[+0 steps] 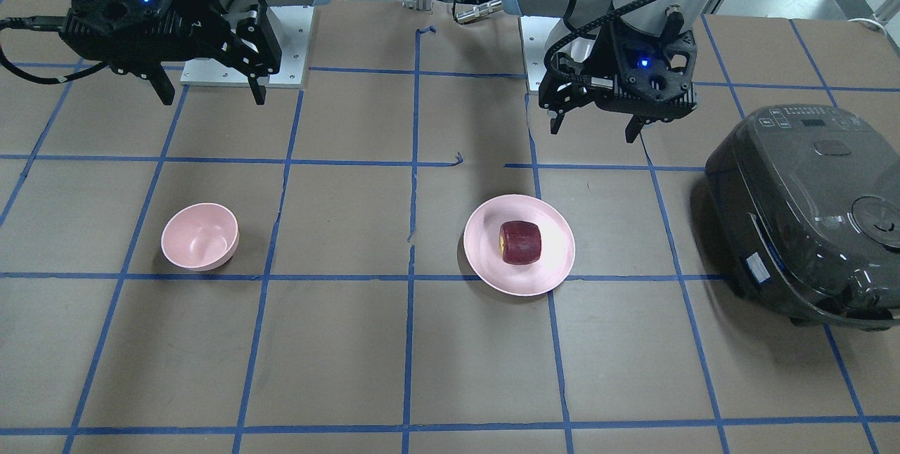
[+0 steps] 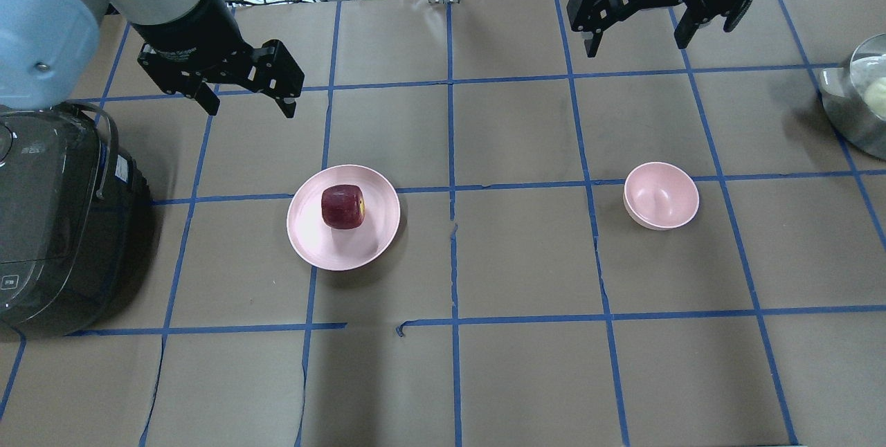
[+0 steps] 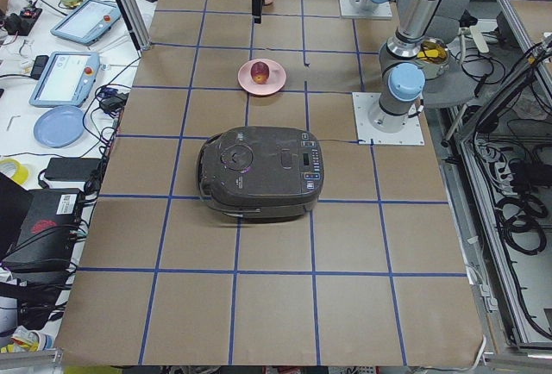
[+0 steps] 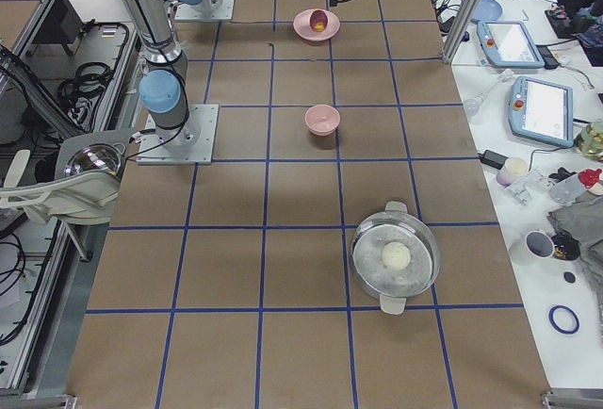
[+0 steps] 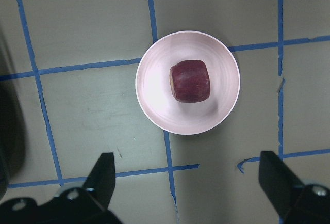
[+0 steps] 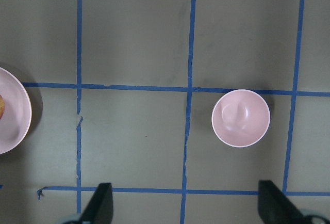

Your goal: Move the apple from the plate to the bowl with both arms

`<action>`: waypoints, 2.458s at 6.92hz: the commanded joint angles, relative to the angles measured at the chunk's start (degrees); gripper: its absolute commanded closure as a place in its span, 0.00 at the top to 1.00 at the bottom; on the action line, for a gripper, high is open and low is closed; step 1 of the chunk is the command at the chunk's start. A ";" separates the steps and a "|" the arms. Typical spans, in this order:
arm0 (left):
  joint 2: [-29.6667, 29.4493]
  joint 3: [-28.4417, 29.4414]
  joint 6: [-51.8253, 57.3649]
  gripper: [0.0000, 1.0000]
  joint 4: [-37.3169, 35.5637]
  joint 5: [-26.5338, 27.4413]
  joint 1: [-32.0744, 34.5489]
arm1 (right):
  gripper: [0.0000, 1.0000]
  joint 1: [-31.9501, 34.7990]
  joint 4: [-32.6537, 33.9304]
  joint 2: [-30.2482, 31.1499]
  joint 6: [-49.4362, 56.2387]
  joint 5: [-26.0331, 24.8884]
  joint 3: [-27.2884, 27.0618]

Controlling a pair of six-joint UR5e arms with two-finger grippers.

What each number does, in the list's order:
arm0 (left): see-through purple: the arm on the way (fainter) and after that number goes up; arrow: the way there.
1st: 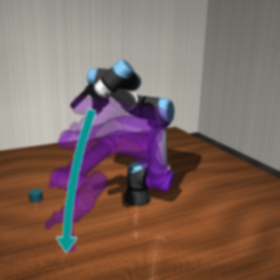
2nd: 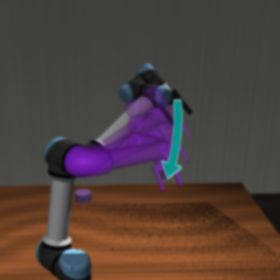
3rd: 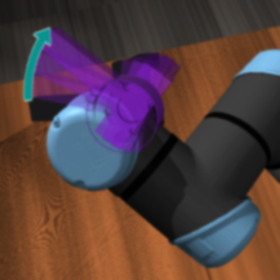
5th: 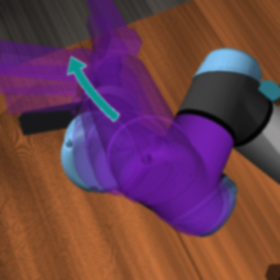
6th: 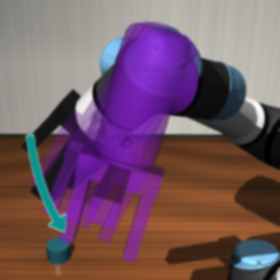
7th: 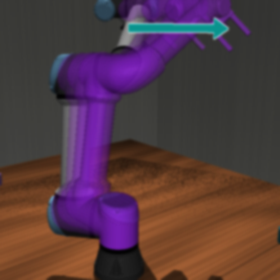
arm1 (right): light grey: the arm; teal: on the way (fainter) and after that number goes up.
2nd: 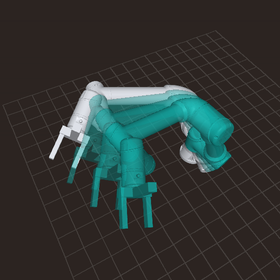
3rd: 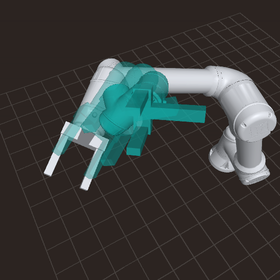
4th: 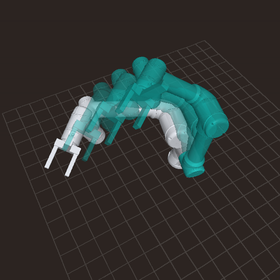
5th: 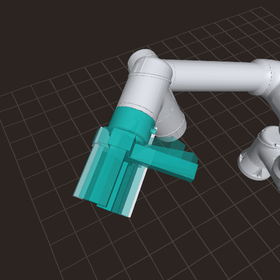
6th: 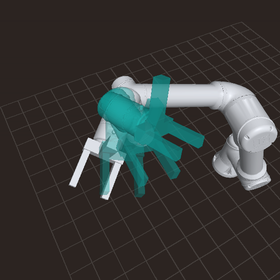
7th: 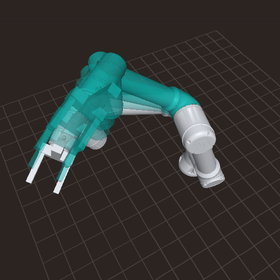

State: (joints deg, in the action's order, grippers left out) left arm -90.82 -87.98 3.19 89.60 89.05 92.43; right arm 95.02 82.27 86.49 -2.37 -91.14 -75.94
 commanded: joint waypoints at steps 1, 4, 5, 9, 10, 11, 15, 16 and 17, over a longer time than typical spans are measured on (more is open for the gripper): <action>-0.06 -0.08 -0.03 1.00 0.05 -0.02 0.03 | 1.00 -0.01 0.08 -0.01 0.09 0.00 0.00; -0.06 -0.17 -0.03 1.00 0.05 0.07 0.12 | 1.00 -0.01 -0.01 -0.01 0.09 0.00 0.00; -0.06 -0.26 -0.11 1.00 0.05 0.07 0.20 | 1.00 -0.01 0.08 -0.01 0.09 0.00 0.00; 0.02 -0.78 -0.20 1.00 0.05 0.33 0.64 | 1.00 -0.01 0.17 -0.01 0.09 0.00 0.00; 0.02 -0.87 -0.20 1.00 0.05 0.42 0.64 | 1.00 -0.01 0.08 -0.01 0.09 0.00 0.00; -0.06 -0.96 -0.03 1.00 0.14 0.59 0.56 | 1.00 -0.01 -0.01 -0.01 0.09 0.00 -0.09; -0.41 -0.87 0.06 1.00 -0.12 0.59 0.56 | 1.00 -0.63 -0.10 -0.01 0.26 -1.32 -0.26; -0.50 -0.96 0.06 1.00 -0.13 0.51 0.56 | 1.00 -0.72 -0.01 -0.01 0.35 -1.32 -0.26; -1.20 -1.48 0.06 1.00 -0.39 0.42 0.64 | 1.00 -0.72 -0.01 -0.01 0.35 -1.32 -0.26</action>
State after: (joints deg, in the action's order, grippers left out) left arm -91.46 -89.06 3.25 89.41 89.57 93.00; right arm 94.36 82.23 86.48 -2.06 -92.43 -76.21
